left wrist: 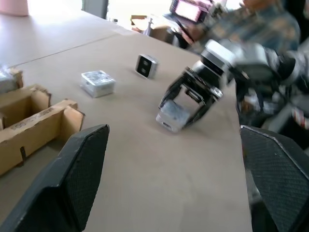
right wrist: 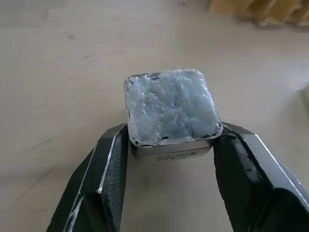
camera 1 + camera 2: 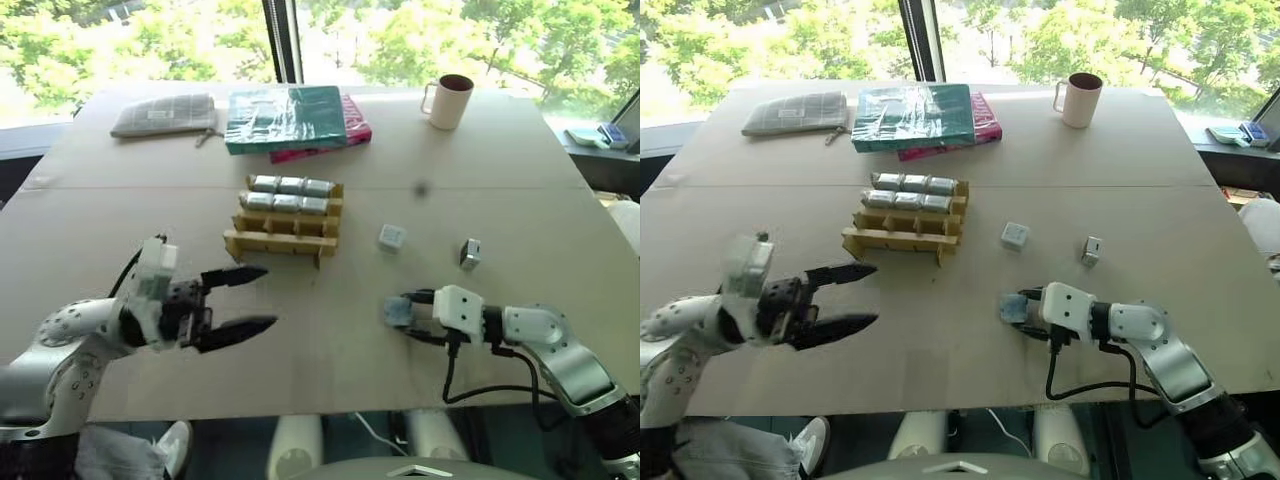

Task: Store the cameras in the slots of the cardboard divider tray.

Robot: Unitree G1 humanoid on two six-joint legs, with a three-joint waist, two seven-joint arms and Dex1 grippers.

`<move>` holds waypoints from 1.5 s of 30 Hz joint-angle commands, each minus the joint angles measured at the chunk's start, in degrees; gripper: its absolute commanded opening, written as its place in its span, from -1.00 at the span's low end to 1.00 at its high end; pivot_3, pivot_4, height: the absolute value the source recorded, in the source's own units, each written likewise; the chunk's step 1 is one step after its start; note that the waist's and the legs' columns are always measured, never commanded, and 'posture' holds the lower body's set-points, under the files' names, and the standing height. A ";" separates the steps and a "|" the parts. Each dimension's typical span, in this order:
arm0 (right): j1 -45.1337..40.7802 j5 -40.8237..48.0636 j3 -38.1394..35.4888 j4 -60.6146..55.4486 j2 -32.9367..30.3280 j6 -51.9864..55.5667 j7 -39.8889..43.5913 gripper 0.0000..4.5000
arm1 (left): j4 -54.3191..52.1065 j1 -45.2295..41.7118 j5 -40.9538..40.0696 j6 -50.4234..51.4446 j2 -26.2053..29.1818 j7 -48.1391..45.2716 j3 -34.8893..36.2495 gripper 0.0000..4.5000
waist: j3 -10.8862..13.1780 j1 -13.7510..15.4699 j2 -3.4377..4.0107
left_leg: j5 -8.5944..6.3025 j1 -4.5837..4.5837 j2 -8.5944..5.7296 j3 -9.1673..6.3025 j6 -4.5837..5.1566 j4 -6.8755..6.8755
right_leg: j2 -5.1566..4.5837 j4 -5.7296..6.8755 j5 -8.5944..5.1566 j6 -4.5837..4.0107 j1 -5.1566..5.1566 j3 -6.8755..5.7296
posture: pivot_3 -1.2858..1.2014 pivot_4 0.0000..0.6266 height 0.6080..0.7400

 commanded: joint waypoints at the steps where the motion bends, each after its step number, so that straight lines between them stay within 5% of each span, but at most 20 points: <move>1: -4.33 -2.63 -3.24 -7.78 0.79 2.93 -5.11 0.10 | -2.81 -7.23 -17.81 15.21 -2.11 17.07 -1.70 1.00 | 0.02 0.06 0.00 | 0.00 0.01 0.00 -0.01 0.01 0.01 | 0.00 0.05 0.00 0.01 0.00 0.00 | 0.03 -0.52 1.00; 4: -7.24 -5.16 -2.59 -10.42 1.15 4.61 -6.79 0.10 | -2.12 -11.42 -26.91 18.85 -6.69 28.35 -2.84 1.00 | 0.01 -0.13 -0.01 | 0.01 0.08 0.00 -0.01 0.01 0.11 | 0.03 0.27 -0.01 0.03 0.00 0.06 | 0.03 -0.52 1.00; 10: -12.00 -7.88 -1.95 -14.16 1.64 8.18 -7.76 0.10 | 0.82 -20.01 -22.09 18.18 -14.48 39.38 -8.13 1.00 | 0.02 0.10 -0.04 | 0.02 0.09 -0.03 -0.07 0.00 0.15 | 0.15 0.45 0.11 -0.19 0.01 0.10 | 0.03 -0.52 1.00; 27: -17.19 -11.20 0.04 -17.63 5.15 10.82 -8.54 0.10 | 5.32 -24.85 -16.89 18.85 -19.93 34.11 -11.43 1.00 | 0.03 -0.20 -0.05 | 0.02 0.07 -0.04 -0.06 0.00 0.17 | 0.17 0.45 0.11 -0.20 -0.01 0.14 | 0.03 -0.52 1.00; 31: -17.63 -11.17 0.01 -17.87 5.41 11.10 -8.36 0.02 | 5.84 -25.57 -17.87 19.90 -21.45 34.24 -11.45 0.46 | 0.03 -0.24 -0.05 | 0.02 0.07 -0.04 -0.07 0.00 0.17 | 0.18 0.45 0.11 -0.20 -0.01 0.15 | 0.03 -0.52 1.00; 36: -18.48 -9.72 -0.08 -17.64 5.76 12.12 -7.41 0.02 | 6.36 -26.42 -17.97 20.86 -22.88 34.15 -11.66 -0.58 | 0.03 -0.25 -0.05 | 0.02 0.07 -0.04 -0.07 0.00 0.17 | 0.18 0.45 0.11 -0.20 -0.01 0.14 | 0.03 -0.52 1.00; 37: -18.59 -8.88 -0.16 -17.68 5.76 12.71 -6.84 0.02 | 6.56 -26.71 -17.88 20.77 -23.14 34.27 -11.57 -0.65 | 0.03 -0.25 -0.05 | 0.01 0.07 -0.04 -0.07 0.00 0.17 | 0.18 0.45 0.11 -0.20 -0.01 0.14 | 0.03 -0.52 1.00; 42: -17.60 -6.34 -2.10 -18.01 5.97 14.83 -7.14 0.91 | 7.38 -27.98 -14.08 18.46 -21.11 31.23 -11.01 -0.65 | 0.03 -0.26 -0.05 | 0.02 0.07 -0.04 -0.08 0.00 0.17 | 0.19 0.45 0.11 -0.20 -0.01 0.14 | 0.03 -0.52 1.00; 45: -14.49 0.50 -8.77 -20.66 6.53 21.69 -8.27 1.00 | 14.03 -31.55 -5.64 11.42 -12.74 19.23 -10.43 -0.65 | 0.04 -0.23 -0.06 | 0.02 0.06 -0.04 -0.10 0.00 0.16 | 0.19 0.46 0.11 -0.21 -0.02 0.11 | 0.03 -0.52 1.00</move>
